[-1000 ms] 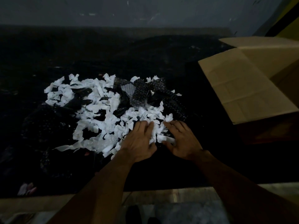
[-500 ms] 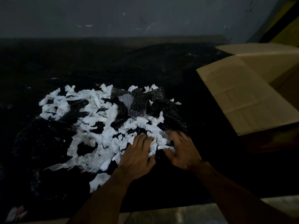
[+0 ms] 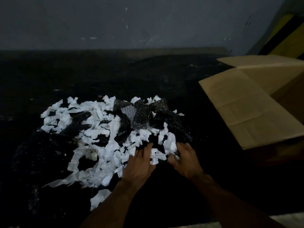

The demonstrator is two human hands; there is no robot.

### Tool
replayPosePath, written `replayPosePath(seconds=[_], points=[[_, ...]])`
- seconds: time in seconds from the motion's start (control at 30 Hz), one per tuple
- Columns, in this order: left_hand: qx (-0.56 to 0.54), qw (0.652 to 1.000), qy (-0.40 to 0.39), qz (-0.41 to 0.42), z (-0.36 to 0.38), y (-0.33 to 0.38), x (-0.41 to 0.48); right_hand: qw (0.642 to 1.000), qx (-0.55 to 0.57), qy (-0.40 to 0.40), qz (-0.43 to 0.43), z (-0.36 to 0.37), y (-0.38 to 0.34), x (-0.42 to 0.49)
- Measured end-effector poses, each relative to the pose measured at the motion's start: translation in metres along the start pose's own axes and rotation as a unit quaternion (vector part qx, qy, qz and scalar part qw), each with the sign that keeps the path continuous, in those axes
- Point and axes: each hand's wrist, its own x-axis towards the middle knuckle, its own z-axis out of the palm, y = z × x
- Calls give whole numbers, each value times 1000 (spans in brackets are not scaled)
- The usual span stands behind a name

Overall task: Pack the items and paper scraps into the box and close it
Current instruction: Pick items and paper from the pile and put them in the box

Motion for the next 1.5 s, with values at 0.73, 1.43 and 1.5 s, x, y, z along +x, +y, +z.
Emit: replayPosePath(seconds=[0.73, 1.43, 1.5], points=[[-151, 951, 240, 126, -241, 51, 47, 968, 151, 184, -79, -188, -105, 80], [-227, 883, 174, 371, -254, 288, 140, 926, 37, 374, -21, -369, -20, 33], [-246, 877, 161, 380, -240, 322, 148, 925, 34, 379, -5, -389, 7, 22]])
